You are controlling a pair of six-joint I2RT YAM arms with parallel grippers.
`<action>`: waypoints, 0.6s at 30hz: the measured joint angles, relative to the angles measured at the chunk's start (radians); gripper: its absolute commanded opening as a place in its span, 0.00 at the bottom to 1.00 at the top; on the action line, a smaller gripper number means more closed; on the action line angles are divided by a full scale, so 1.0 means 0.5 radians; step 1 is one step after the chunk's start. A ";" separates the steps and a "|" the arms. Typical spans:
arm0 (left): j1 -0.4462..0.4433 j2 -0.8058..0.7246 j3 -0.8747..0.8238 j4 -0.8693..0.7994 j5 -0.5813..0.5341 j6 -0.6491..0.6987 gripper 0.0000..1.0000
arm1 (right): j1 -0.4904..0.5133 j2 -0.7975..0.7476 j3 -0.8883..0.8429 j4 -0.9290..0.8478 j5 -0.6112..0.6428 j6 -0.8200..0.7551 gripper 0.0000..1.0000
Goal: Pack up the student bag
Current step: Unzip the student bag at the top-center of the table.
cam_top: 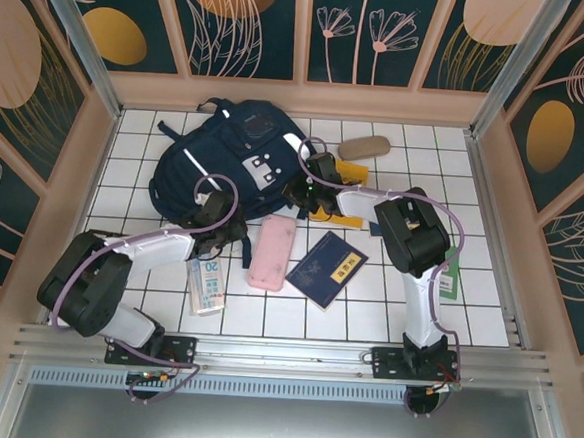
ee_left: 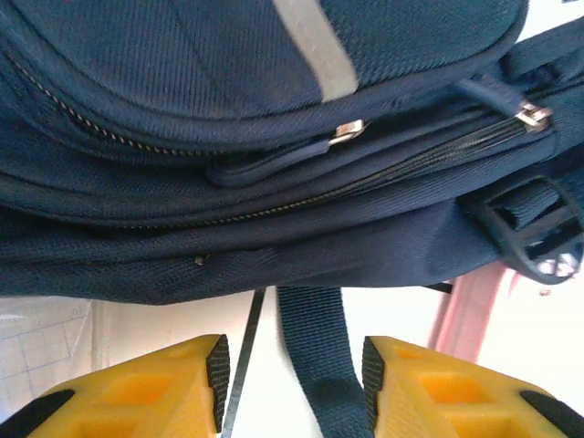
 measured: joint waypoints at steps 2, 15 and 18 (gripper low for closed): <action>0.000 0.037 0.000 0.008 -0.015 0.027 0.42 | 0.000 0.000 0.037 -0.037 -0.009 -0.004 0.00; 0.069 0.113 0.249 -0.076 -0.201 0.378 0.42 | 0.000 0.000 0.355 -0.266 -0.046 0.009 0.00; 0.069 0.079 0.272 -0.085 -0.156 0.436 0.43 | -0.002 0.000 0.402 -0.292 -0.047 0.034 0.00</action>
